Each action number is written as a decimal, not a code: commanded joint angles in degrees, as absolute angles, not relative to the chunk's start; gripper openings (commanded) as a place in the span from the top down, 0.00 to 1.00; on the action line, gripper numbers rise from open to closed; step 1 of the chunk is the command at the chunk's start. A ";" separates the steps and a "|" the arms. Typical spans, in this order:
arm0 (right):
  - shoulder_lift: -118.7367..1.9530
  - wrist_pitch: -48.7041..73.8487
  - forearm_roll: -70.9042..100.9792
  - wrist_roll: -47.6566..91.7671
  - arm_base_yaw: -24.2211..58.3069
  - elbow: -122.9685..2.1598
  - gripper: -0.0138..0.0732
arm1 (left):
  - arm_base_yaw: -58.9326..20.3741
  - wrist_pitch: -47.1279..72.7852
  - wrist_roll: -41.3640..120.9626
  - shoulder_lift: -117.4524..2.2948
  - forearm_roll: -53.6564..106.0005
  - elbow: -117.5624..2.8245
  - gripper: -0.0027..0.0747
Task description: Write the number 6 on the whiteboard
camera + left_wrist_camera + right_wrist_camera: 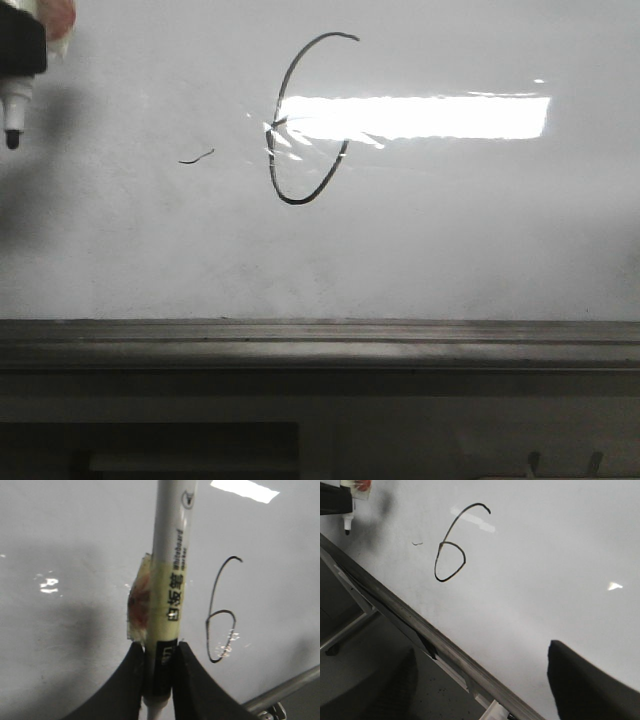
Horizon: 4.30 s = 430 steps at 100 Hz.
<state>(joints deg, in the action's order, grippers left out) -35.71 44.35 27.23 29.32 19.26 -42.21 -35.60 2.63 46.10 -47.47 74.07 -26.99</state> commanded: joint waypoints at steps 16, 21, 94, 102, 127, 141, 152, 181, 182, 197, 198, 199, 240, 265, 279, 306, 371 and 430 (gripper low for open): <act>-35.52 40.25 29.08 29.10 18.92 -42.86 0.28 | -35.41 -1.51 45.71 -54.62 74.86 -31.11 0.99; -35.52 40.25 29.08 29.10 18.92 -42.86 0.28 | -35.41 -1.51 45.71 -56.01 74.57 -31.68 0.99; -35.52 40.25 28.98 29.10 18.92 -42.86 0.28 | -35.41 -1.89 45.79 -58.62 70.32 -32.78 0.99; -35.52 40.25 28.98 29.10 18.92 -42.86 0.28 | -35.41 -1.89 45.79 -58.62 70.00 -32.78 0.96; -35.52 40.25 28.50 29.10 18.92 -42.86 0.28 | -35.41 -1.22 45.79 -58.62 70.00 -32.78 0.57; -35.52 40.61 28.36 29.10 18.92 -42.86 0.28 | -35.41 -1.10 45.79 -57.28 70.00 -32.78 0.36; -35.52 40.64 27.69 29.10 18.92 -42.86 0.28 | -35.32 -1.34 45.79 -55.04 69.03 -32.78 0.29; -35.52 40.63 27.62 29.10 18.92 -42.86 0.28 | -35.32 0.00 45.79 -44.77 64.03 -32.78 0.28; -35.52 40.63 27.62 29.10 18.92 -42.86 0.28 | -35.32 0.00 45.79 -44.16 63.57 -32.78 0.28; -35.42 40.16 29.25 29.10 18.92 -42.86 0.28 | -35.32 2.98 45.79 -38.00 57.22 -32.78 0.30; -35.42 40.14 29.64 29.10 18.92 -42.86 0.28 | -35.32 3.46 45.79 -37.71 56.54 -32.78 0.30; -35.42 39.98 29.82 29.10 18.92 -42.86 0.29 | -35.32 3.67 45.79 -37.15 56.19 -32.78 0.30; -19.06 23.85 33.63 29.71 18.92 -32.95 0.92 | -35.32 15.17 45.79 -24.34 47.02 -31.12 0.99; -2.01 18.60 32.80 29.71 18.92 -21.29 0.92 | -35.32 8.80 45.79 -10.92 48.41 -22.37 0.99; 1.67 18.38 32.67 29.71 18.92 -17.26 0.92 | -35.32 7.55 45.79 -3.70 49.68 -17.63 0.99; 1.41 18.37 32.57 29.71 18.92 -15.50 0.92 | -35.32 7.40 45.79 -0.05 51.46 -14.02 0.99; 1.41 18.37 32.57 29.71 18.92 -15.50 0.92 | -35.32 7.04 45.79 0.00 53.13 -13.89 0.99; 1.41 18.37 32.57 29.71 18.92 -15.50 0.92 | -35.32 7.04 45.79 0.00 53.13 -13.81 0.99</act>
<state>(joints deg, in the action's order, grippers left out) 0.65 22.70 32.13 29.19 19.26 -14.03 -35.34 9.99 46.10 0.22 52.07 -12.51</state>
